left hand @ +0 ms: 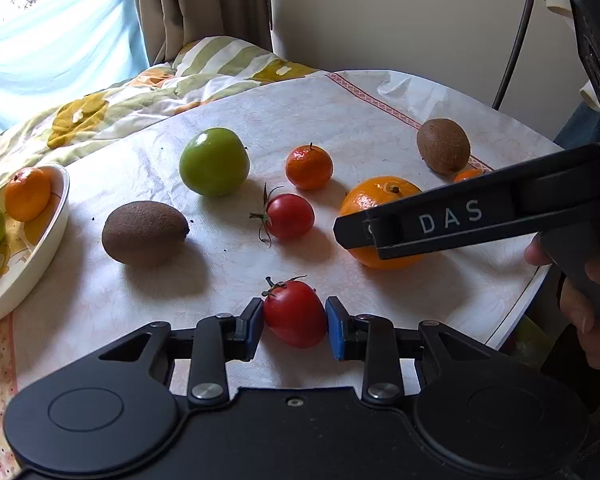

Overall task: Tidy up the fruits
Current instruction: 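Grasp the red cherry tomato with the left tool while the right tool grasps an orange, then lower the tomato and orange into the duck bowl and open both tools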

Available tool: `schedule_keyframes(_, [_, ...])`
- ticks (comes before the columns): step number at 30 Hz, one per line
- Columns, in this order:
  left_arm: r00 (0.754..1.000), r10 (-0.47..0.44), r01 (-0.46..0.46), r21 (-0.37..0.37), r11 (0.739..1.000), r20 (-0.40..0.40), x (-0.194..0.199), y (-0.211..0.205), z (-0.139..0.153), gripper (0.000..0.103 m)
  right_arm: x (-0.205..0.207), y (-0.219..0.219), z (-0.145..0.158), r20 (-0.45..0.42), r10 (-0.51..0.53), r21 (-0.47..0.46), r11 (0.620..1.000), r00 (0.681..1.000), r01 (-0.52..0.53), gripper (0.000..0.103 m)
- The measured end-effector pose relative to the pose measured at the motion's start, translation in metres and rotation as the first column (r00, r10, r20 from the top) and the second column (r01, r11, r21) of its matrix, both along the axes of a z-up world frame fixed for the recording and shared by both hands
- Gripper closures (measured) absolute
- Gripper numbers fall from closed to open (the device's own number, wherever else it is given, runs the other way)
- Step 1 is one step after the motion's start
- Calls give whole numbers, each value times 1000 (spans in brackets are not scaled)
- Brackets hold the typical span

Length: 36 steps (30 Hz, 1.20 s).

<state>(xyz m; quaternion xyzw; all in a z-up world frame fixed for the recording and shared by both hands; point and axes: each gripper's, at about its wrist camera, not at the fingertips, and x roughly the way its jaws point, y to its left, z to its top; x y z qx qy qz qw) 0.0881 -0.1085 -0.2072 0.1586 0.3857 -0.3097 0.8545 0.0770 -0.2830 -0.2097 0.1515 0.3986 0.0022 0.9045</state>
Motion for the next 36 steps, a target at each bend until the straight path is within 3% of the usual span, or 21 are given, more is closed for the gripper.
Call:
schedule_keyframes(3, [1000, 4, -4, 3, 1000, 2, -1, -1, 0, 66, 2, 2, -2, -9, 24, -13, 1000, 1000, -24, 24])
schedule_keyframes(17, [997, 50, -50, -8, 999, 51, -9, 5, 23, 66, 0, -4, 10, 1, 25, 12, 1000, 1000, -25, 25])
schedule_keyframes(29, [972, 211, -206, -60, 977, 101, -25, 24, 86, 66, -9, 0, 80, 70, 102, 32, 994, 992, -104, 25])
schedule_keyframes(36, [938, 310, -297, -101, 950, 154, -21, 53, 127, 66, 0, 9, 113, 82, 156, 53, 986, 984, -161, 25])
